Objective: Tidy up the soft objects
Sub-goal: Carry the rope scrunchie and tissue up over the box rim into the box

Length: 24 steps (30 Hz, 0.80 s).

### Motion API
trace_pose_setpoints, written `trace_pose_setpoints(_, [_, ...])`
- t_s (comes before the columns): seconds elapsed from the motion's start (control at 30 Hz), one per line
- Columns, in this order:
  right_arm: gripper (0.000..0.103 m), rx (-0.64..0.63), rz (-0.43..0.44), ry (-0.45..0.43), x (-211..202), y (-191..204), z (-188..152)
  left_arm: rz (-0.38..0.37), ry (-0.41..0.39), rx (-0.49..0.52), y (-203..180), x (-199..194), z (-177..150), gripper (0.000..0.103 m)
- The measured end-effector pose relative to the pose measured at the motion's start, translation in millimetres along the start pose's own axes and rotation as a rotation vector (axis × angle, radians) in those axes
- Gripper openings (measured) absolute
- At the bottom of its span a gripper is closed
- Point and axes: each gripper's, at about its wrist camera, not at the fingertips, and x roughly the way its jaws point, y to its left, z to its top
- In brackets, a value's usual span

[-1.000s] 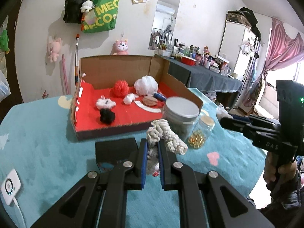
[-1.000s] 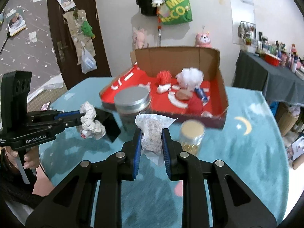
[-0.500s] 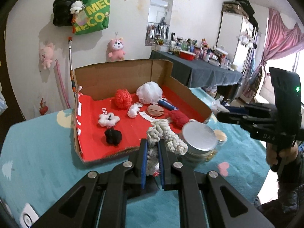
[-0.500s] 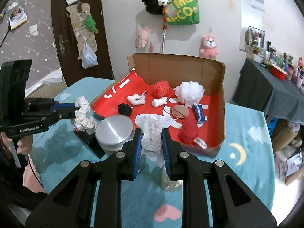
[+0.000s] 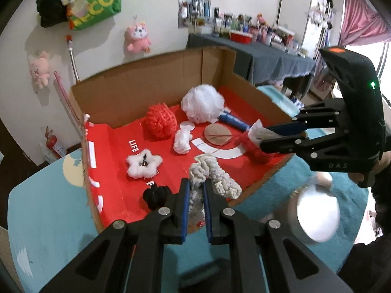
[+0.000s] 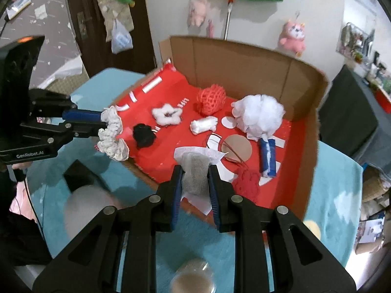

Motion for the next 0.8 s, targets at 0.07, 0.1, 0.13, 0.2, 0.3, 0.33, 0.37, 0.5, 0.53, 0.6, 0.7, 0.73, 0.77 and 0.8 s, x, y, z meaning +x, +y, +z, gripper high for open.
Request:
trace_pose_setpoints(0.07, [0.020,0.001,0.015,0.043,17,-6,7,-0.011,0.037,0.011,2,15,6,0.011])
trace_pose_setpoints(0.1, [0.020,-0.004,0.023,0.060,24,-7,10,-0.015,0.050,0.016,2,20,9,0.011])
trace_pose_setpoints(0.13, [0.020,-0.008,0.033,0.077,30,-8,11,-0.022,0.067,0.020,2,27,11,0.011])
trace_pose_setpoints(0.2, [0.020,-0.015,0.052,0.119,45,-10,15,-0.025,0.094,0.024,3,39,15,0.011])
trace_pose_setpoints(0.3, [0.020,-0.025,0.064,0.173,62,-13,18,-0.036,0.144,0.038,2,59,19,0.011])
trace_pose_setpoints(0.33, [0.020,-0.027,0.063,0.192,67,-14,19,-0.030,0.157,0.043,2,66,20,0.011])
trace_pose_setpoints(0.37, [0.020,-0.026,0.050,0.207,73,-15,20,-0.028,0.171,0.046,1,71,20,0.011])
trace_pose_setpoints(0.5, [0.020,-0.029,0.053,0.253,86,-17,19,-0.026,0.217,0.059,1,90,24,0.011])
trace_pose_setpoints(0.53, [0.020,-0.028,0.055,0.260,88,-18,19,-0.024,0.219,0.060,1,92,25,0.011])
trace_pose_setpoints(0.6, [0.020,-0.028,0.053,0.269,90,-19,19,-0.019,0.225,0.060,2,96,27,0.012])
trace_pose_setpoints(0.7, [0.020,-0.034,0.050,0.282,92,-21,19,-0.018,0.230,0.057,5,99,29,0.012])
trace_pose_setpoints(0.73, [0.020,-0.032,0.049,0.288,93,-22,18,-0.020,0.234,0.053,7,100,29,0.012])
trace_pose_setpoints(0.77, [0.020,-0.027,0.052,0.295,94,-23,18,-0.019,0.235,0.051,7,102,29,0.013])
trace_pose_setpoints(0.8, [0.020,-0.022,0.054,0.300,96,-24,18,-0.018,0.237,0.050,8,103,29,0.013])
